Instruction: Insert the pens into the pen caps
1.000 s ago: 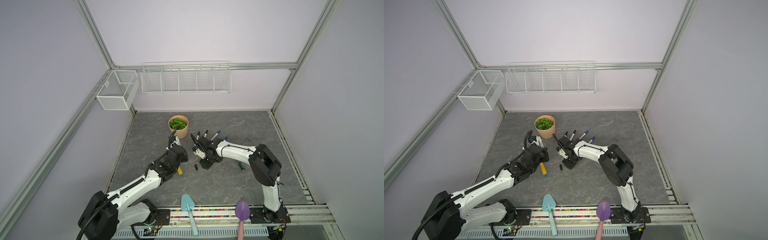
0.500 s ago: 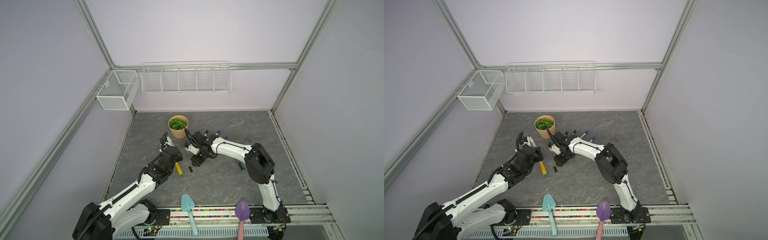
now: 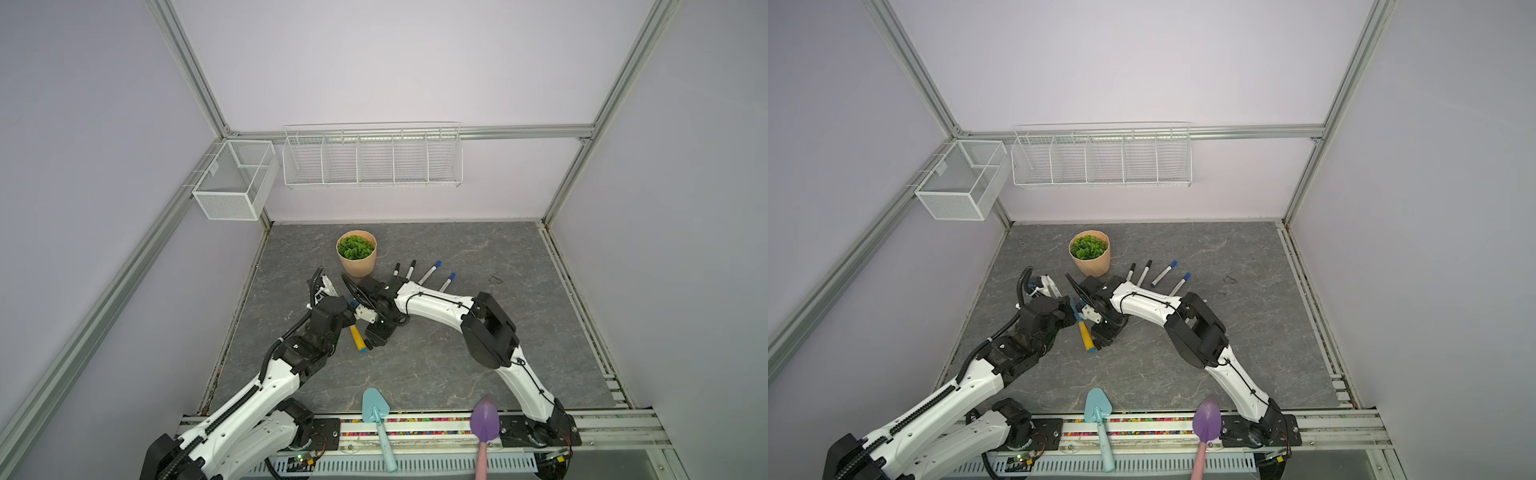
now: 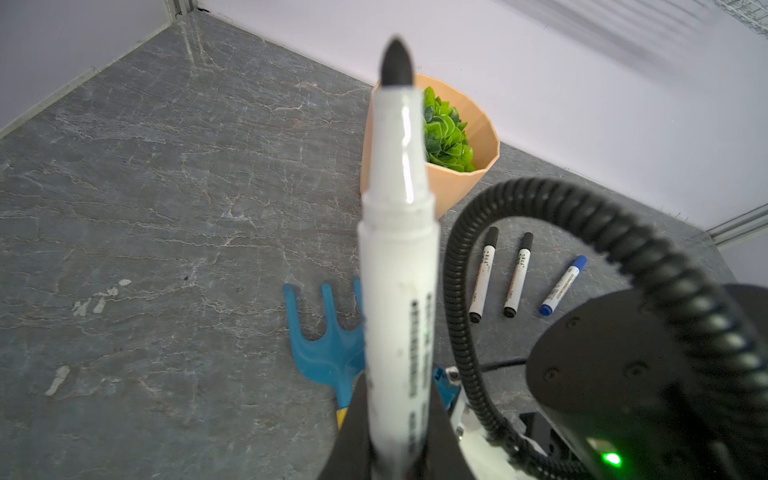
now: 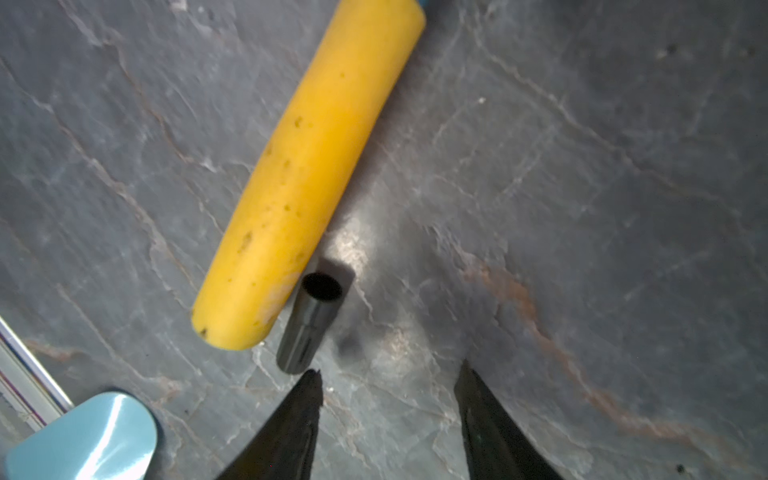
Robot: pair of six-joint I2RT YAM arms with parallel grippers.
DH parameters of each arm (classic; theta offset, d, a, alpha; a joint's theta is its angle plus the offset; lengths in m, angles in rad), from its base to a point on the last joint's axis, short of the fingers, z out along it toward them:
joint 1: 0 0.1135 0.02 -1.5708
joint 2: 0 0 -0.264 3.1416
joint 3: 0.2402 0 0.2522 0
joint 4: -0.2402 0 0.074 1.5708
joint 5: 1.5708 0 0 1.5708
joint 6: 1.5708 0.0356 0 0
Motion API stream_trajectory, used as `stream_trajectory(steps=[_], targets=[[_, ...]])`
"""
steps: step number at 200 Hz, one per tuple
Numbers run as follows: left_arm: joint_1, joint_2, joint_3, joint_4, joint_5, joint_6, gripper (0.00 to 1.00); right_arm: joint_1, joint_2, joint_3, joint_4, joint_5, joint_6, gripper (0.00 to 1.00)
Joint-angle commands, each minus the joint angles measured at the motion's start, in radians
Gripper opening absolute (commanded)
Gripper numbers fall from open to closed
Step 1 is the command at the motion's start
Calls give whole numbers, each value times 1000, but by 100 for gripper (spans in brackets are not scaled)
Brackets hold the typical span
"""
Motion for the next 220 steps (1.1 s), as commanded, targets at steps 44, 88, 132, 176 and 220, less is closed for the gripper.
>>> stream_trajectory(steps=[44,88,132,176,220], targets=[[6,-25,-5,-27,20,14,0,49,46,39,-43,29,-58,55],[7,-34,-7,-28,26,9,0,72,34,44,-34,29,-82,55],[9,-122,-2,-84,-42,-35,0,87,32,53,-23,10,-93,55],[12,-249,-3,-167,-84,-38,0,105,95,140,-63,16,-110,55],[12,-287,-17,-200,-82,-46,0,107,122,126,-85,134,-143,54]])
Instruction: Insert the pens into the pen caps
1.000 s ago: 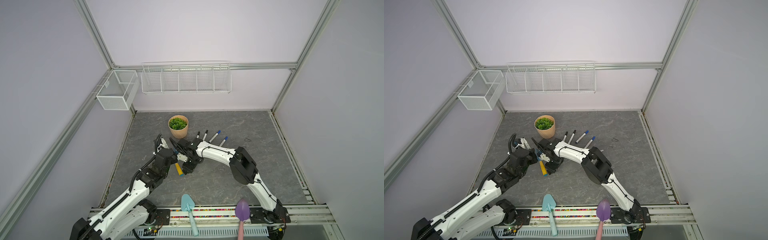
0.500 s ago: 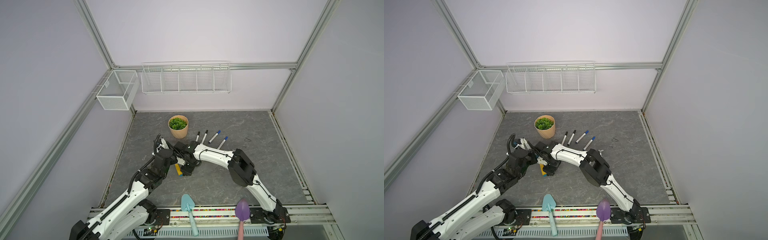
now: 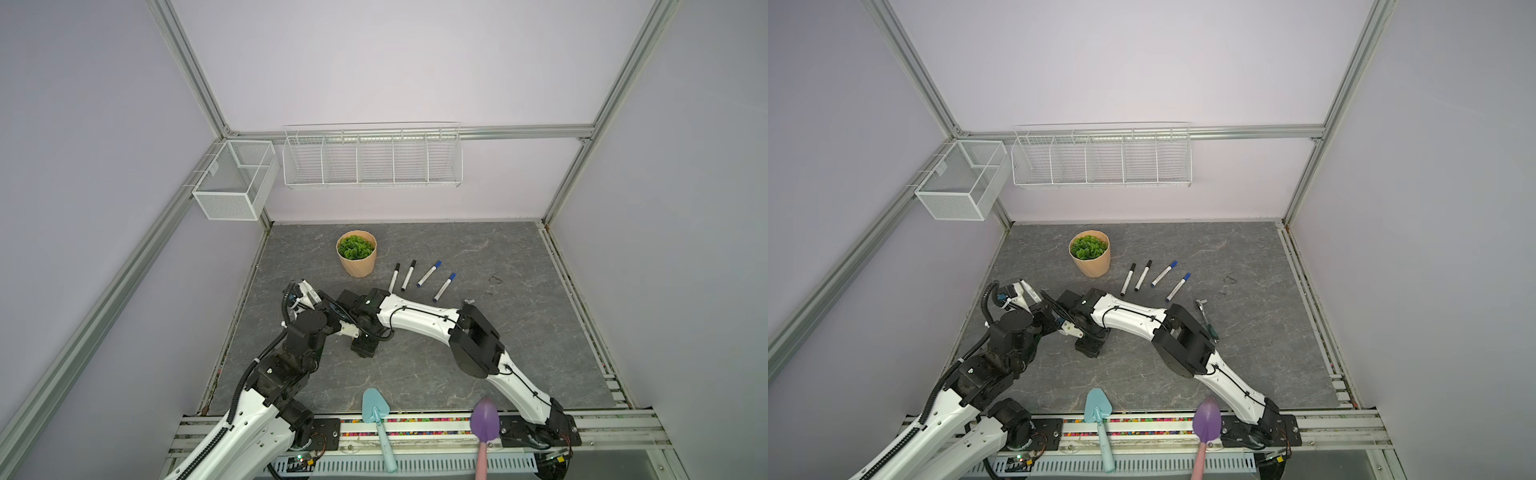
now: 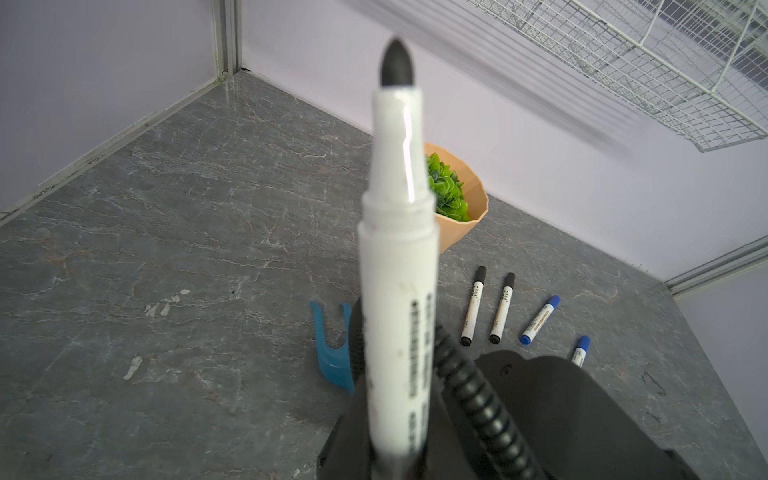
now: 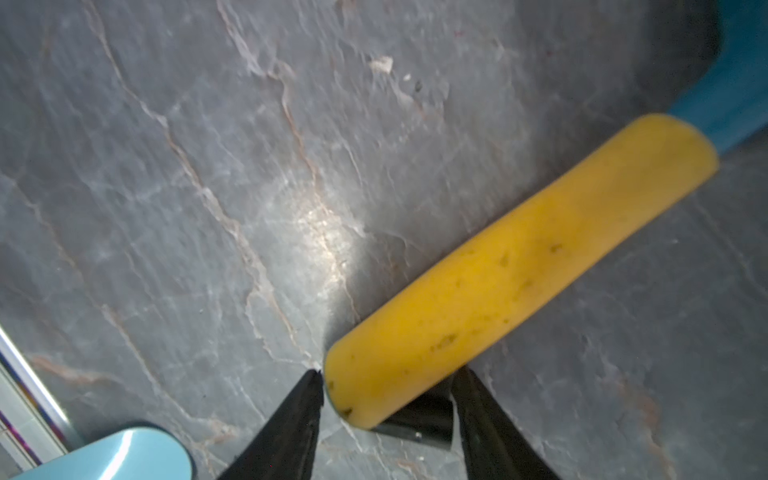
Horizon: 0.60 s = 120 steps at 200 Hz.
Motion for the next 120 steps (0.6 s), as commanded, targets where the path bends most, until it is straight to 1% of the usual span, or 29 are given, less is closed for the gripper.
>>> stream_trajectory(steps=[1,36,64,87,98,102,120], targets=[[7,-18,-15,-48,-25,-21,0,1,36,-20,-41,77,-59,54],[7,-17,-15,-41,-19,-4,0,0,10,-107,-29,150,-68,50],[7,-2,-12,-29,-12,10,0,-13,-35,-175,7,173,-35,41],[7,26,-9,-6,9,20,0,-62,-80,-226,23,142,47,34],[7,40,-14,20,29,35,0,-99,-121,-275,34,119,100,34],[7,45,-18,34,42,47,0,-113,-139,-296,69,112,120,34],[7,70,-39,118,99,84,0,-185,-227,-389,113,89,217,34]])
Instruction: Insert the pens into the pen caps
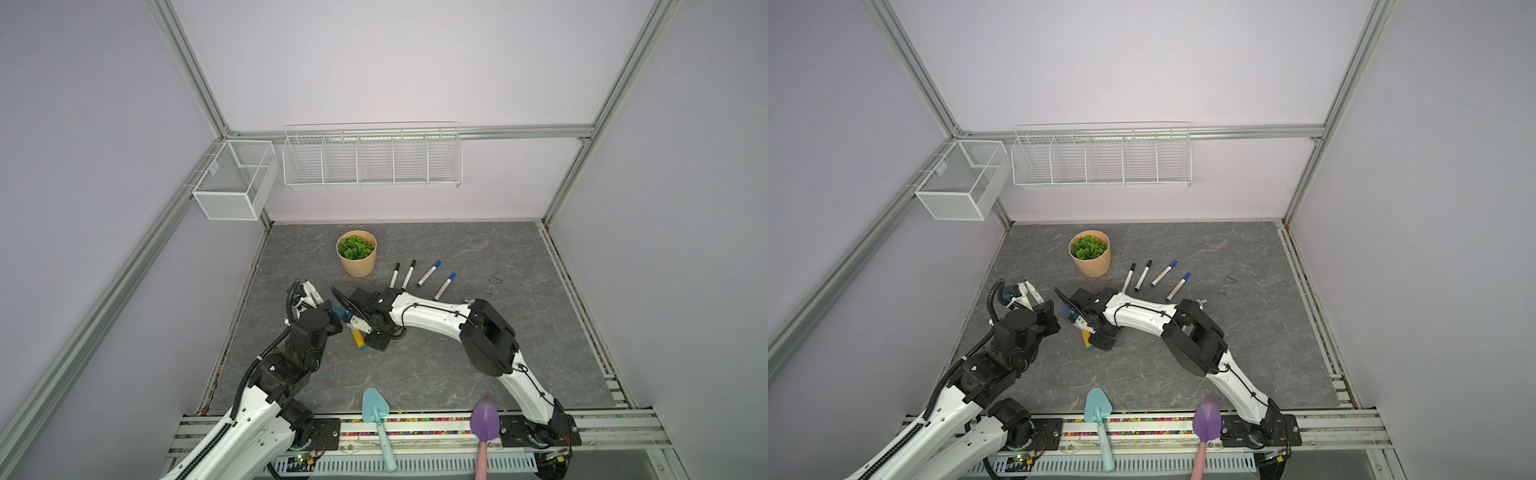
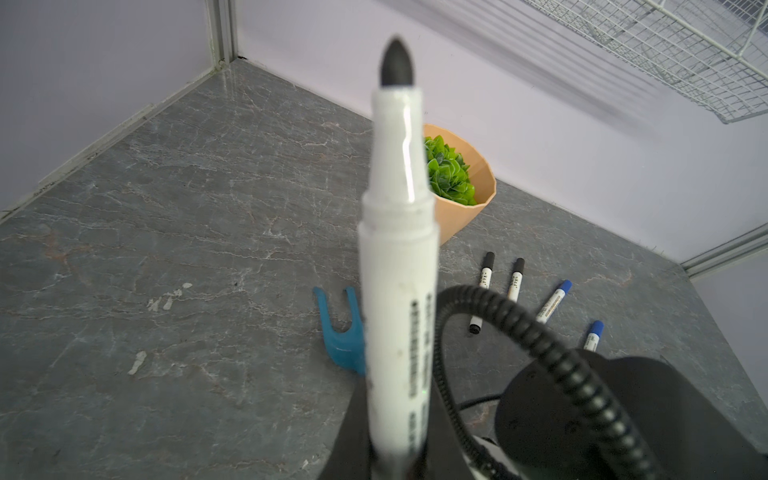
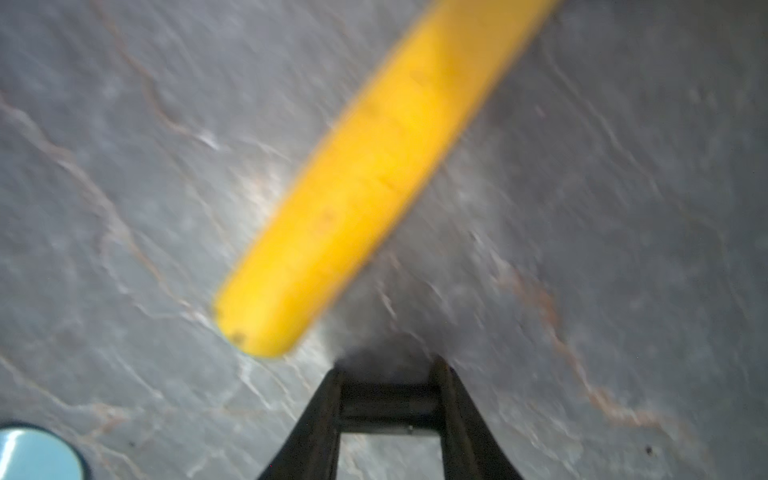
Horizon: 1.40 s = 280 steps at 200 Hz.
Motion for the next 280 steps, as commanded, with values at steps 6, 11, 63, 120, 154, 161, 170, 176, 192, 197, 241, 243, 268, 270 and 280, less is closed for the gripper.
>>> stream_trajectory(steps=[6,11,63,120,154,161,170,176,192,197,241,243,268,270,280], targets=[[5,38,-33,116,72,45,0,-139,-99,-148,-2,-23,181,34],[4,47,-37,133,74,41,0,-158,-122,-170,4,-30,203,34],[3,174,-37,272,117,60,0,-347,-256,-336,-21,-200,452,35],[2,223,-24,302,141,75,0,-442,-341,-491,20,-257,557,40],[3,228,-18,296,147,77,0,-480,-353,-547,62,-295,586,41],[3,227,-17,295,145,76,0,-487,-350,-549,70,-306,589,41],[3,225,-17,294,145,73,0,-494,-344,-554,80,-328,589,41],[3,225,-18,294,145,74,0,-497,-337,-555,82,-338,587,41],[2,226,-13,289,145,75,0,-502,-321,-555,92,-358,586,42],[3,224,-13,286,145,73,0,-502,-317,-555,96,-367,585,42],[3,214,-8,261,139,65,0,-502,-306,-556,124,-400,568,46],[3,214,-6,258,139,64,0,-503,-308,-557,125,-400,568,47],[2,202,-4,231,139,55,0,-502,-324,-548,127,-384,556,52],[2,200,-5,231,139,53,0,-503,-325,-548,127,-383,555,52],[1,193,-11,225,136,46,0,-502,-334,-541,116,-370,544,54]])
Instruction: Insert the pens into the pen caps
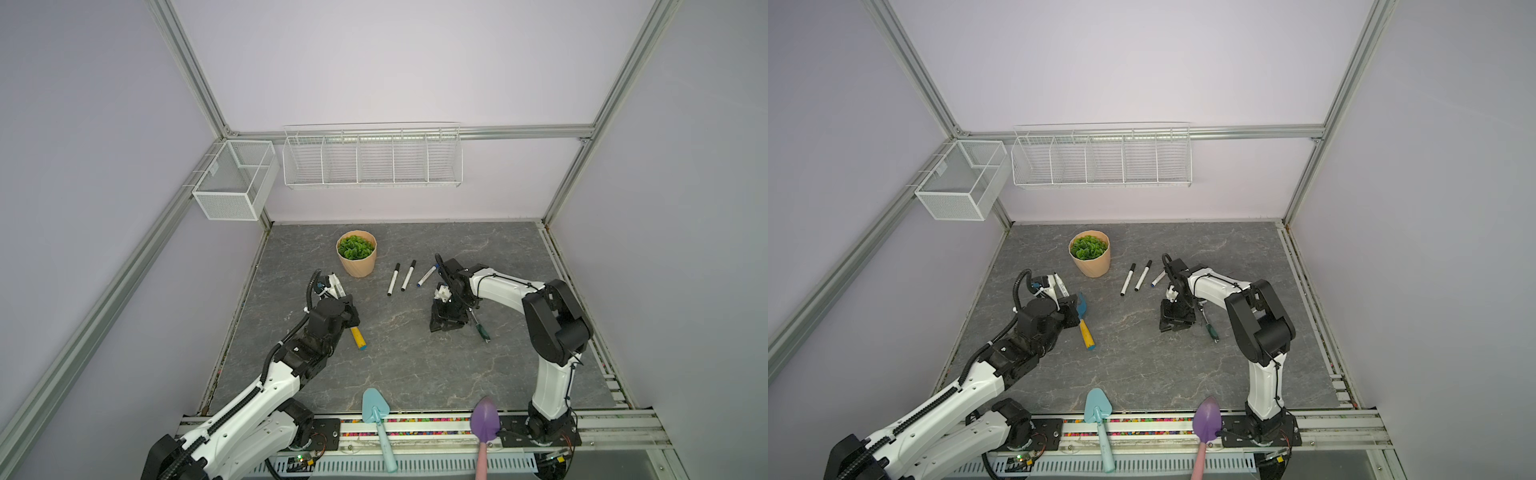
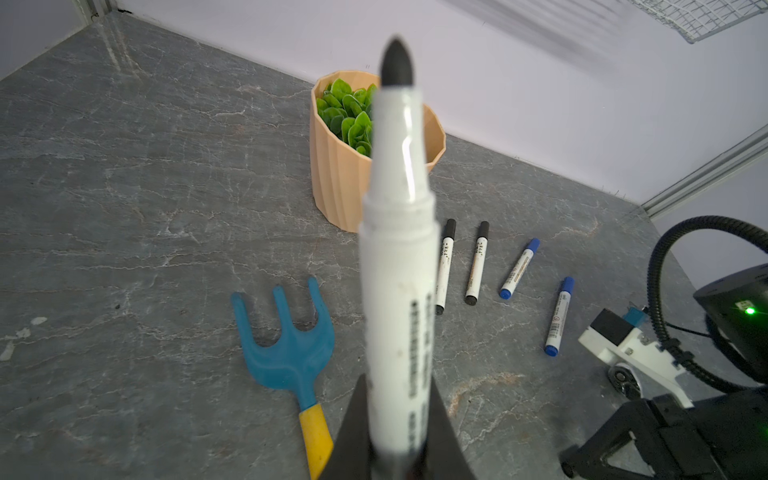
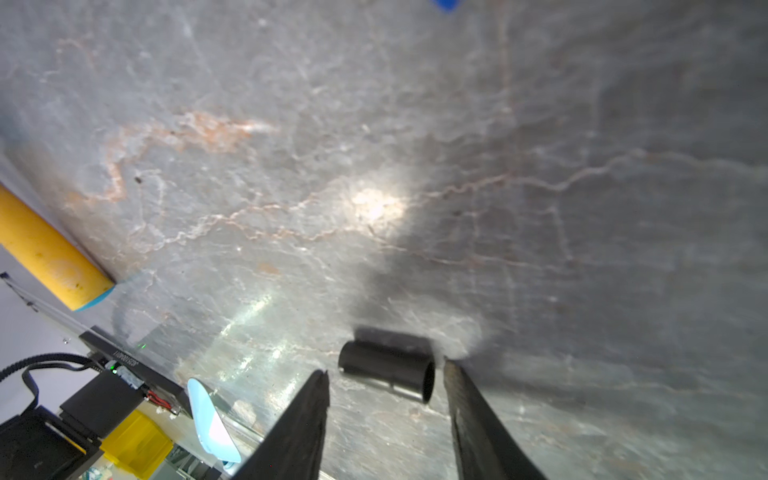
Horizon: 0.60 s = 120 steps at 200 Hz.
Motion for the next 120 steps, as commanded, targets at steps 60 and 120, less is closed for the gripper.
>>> stream_trajectory(steps=[60,120], targets=[[0,-24,18,-46,-11,-31,0,11,-58,60,-101,146,-148,59],[-2,-37,12,-54,-31,-41,0,151,-39,133,-232,430,-337,59]])
